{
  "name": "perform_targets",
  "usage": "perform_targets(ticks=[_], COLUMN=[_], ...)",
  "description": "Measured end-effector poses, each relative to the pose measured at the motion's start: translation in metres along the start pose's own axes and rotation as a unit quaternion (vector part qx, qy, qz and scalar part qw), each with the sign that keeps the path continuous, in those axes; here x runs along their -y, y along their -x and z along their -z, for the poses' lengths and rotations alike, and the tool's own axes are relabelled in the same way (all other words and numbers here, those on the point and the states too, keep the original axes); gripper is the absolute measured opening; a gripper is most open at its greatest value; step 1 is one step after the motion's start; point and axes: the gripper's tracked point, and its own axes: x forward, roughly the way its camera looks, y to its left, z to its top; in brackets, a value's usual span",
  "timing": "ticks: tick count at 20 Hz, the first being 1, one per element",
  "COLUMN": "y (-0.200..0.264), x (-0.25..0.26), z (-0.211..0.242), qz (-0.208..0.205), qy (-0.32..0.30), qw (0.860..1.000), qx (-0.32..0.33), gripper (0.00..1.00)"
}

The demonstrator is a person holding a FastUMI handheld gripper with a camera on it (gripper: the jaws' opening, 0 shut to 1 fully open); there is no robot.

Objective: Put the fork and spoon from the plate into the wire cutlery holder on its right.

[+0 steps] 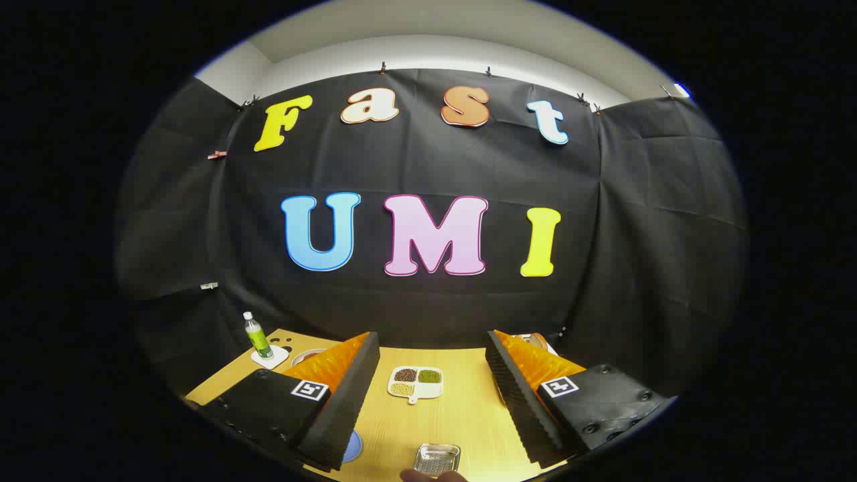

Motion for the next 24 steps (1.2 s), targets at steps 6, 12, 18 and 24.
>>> perform_targets(ticks=[6,12,18,24], y=[0.003,0.009,0.015,0.017], x=[-0.01,-0.017,-0.027,-0.035], z=[0.018,0.039,0.06,0.077], qz=[-0.003,-0.003,-0.019,-0.031], qy=[0.008,0.005,-0.004,-0.01], qw=[1.0,0.999,0.997,0.994], qx=[-0.017,-0.047,-0.079,-0.104], gripper=[0.99,0.99,0.99,0.99])
